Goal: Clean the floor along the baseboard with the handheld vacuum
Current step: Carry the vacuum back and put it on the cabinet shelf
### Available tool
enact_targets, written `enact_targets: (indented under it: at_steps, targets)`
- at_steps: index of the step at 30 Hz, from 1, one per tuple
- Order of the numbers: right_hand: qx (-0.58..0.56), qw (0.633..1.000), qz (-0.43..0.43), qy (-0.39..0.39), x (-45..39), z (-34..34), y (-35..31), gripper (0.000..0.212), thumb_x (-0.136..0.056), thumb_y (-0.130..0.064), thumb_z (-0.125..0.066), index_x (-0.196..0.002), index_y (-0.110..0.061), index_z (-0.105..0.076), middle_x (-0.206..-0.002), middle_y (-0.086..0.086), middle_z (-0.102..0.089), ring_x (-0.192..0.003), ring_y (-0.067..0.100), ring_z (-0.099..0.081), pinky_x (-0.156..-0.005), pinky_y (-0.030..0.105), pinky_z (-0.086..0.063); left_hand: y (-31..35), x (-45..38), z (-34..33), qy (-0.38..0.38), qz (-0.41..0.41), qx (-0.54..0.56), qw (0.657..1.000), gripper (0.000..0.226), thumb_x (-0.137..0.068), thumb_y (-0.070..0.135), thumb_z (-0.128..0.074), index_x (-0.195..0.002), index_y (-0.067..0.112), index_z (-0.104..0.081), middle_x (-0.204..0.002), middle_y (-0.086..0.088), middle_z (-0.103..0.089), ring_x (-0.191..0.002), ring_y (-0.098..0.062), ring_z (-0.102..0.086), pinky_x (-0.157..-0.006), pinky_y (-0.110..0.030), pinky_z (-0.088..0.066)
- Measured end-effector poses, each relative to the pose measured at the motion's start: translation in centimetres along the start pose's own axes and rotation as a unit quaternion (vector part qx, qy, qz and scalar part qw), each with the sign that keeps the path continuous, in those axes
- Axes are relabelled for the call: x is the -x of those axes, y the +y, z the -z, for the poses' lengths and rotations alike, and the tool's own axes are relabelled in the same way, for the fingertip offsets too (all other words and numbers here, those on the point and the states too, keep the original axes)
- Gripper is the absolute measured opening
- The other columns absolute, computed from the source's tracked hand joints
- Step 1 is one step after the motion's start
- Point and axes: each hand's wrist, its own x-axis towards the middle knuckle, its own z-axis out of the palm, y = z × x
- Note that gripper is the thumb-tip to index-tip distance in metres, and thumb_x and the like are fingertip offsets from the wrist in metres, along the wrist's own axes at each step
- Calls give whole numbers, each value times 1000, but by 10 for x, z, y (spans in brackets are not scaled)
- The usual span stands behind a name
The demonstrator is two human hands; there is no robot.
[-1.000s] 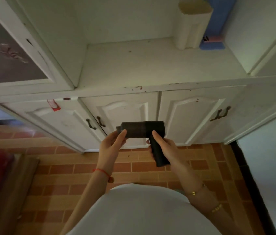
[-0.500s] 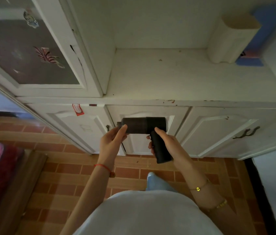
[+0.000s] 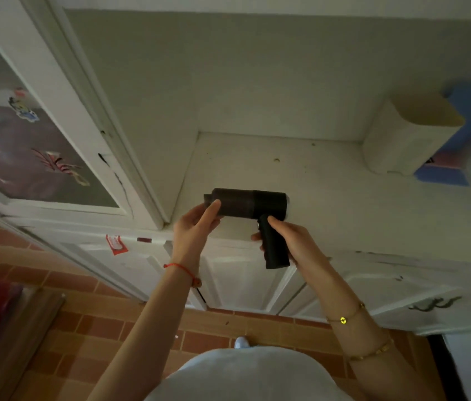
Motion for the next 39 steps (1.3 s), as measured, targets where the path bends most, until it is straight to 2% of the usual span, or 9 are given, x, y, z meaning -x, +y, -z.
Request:
enact_targets:
  at_steps: [4,7,12,18,23,26,31,34,39]
  targets:
    - [53,998,25,27,-39,4,-29,30,-96,-38,-57,-98,-11,-70,-92,10,-76,-74,17,-70,-62,23,-57,10,-49,-19,19,20,25,999,27,-88,28,-74,-107,9,-70,-104,-14,-75,-101,-21,-73,-96,-32,-56]
    - [99,992,53,58,-72,5,-41,31,-93,-42,-60,-86,-13,-72,-88,7,-76,-79,19,-72,-73,27,-58,17,-85,-29,17,37,39,998,20,-89,29,-74,-101,13,-70,-104,-11,-75,-100,-19,-73,-97,-31,-55]
    - [185,974,80,101,-122,0,-58,40,-92,-45,-61,-62,-19,-58,-68,-4,-63,-63,9,-60,-55,17,-42,26,-136,-42,15,48,54,997,35,-92,25,-71,-118,3,-65,-109,-10,-70,-94,-14,-70,-99,-29,-53]
    - [200,969,68,130,-176,-10,-77,46,-90,-45,-63,-57,-16,-51,-64,-2,-55,-59,11,-54,-50,17,-36,31,-195,-51,4,68,80,994,35,-94,21,-68,-123,2,-63,-119,-12,-66,-97,-14,-67,-102,-29,-51]
    - [206,966,53,146,-203,-14,-88,51,-89,-44,-65,-54,-16,-41,-58,0,-46,-52,11,-44,-44,18,-31,27,-228,-51,12,34,-20,999,27,-99,19,-60,-123,9,-63,-94,4,-65,-91,-10,-64,-82,-19,-52]
    - [207,965,46,157,-217,-20,-92,53,-88,-46,-67,-53,-18,-38,-56,0,-42,-50,10,-41,-43,20,-30,28,-240,-50,30,-2,-97,995,17,-99,14,-58,-108,7,-71,-88,-2,-66,-95,-20,-61,-90,-33,-52]
    - [218,958,51,178,-235,-31,-98,56,-83,-49,-70,-52,-20,-34,-53,0,-40,-48,11,-39,-45,24,-31,32,-244,-50,21,-62,-231,971,31,-99,7,-48,-125,3,-65,-113,-21,-67,-99,-29,-62,-76,-24,-41]
    - [248,948,61,192,-240,-36,-100,59,-81,-51,-72,-50,-20,-32,-50,-1,-38,-45,10,-35,-41,23,-29,33,-246,-47,24,-105,-288,951,42,-100,3,-48,-142,3,-52,-137,-17,-59,-121,-31,-59,-90,-23,-42]
    - [290,931,98,199,-249,-43,-100,58,-84,-49,-70,-50,-20,-33,-50,-1,-39,-44,9,-35,-34,16,-27,32,-247,-51,31,-116,-306,944,44,-101,2,-45,-145,2,-47,-146,-17,-52,-128,-30,-54,-98,-18,-34]
